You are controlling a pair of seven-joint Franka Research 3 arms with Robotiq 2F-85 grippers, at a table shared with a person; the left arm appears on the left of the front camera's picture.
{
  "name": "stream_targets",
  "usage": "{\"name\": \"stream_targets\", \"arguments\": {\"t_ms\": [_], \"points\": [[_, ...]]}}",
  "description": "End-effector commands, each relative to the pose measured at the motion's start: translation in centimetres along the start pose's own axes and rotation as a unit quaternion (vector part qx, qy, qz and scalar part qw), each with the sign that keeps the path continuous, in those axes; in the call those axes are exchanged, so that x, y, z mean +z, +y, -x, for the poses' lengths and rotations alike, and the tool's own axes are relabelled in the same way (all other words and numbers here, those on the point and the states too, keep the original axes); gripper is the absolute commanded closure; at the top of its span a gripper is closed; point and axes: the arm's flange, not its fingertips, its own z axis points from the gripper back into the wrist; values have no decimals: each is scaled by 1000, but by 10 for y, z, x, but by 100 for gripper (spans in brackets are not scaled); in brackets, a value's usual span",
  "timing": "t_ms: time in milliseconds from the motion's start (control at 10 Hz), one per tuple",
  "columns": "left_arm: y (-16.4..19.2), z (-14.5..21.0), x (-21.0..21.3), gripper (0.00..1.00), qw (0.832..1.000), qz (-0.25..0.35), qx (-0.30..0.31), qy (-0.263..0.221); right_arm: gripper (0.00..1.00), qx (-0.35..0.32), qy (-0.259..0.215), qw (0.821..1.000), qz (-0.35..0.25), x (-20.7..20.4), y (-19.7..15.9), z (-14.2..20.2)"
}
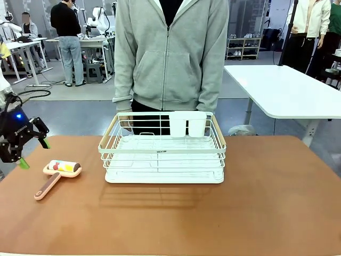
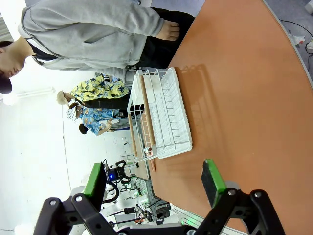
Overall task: Clean the table.
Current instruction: Place the Lint Roller down when the Dish drying rack is positioned in the middle of the table.
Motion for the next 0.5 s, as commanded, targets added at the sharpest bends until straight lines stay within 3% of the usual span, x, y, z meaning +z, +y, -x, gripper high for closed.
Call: {"name": "stream_targets", "arguments": {"t_ms": [0, 400], "points": [[-4, 0, -5, 0, 1000, 7, -11, -1, 0, 0, -1, 1000, -1, 1, 3, 0], [-4, 0, -5, 0, 1000, 7, -11, -1, 0, 0, -1, 1000, -1, 1, 3, 0]]}}
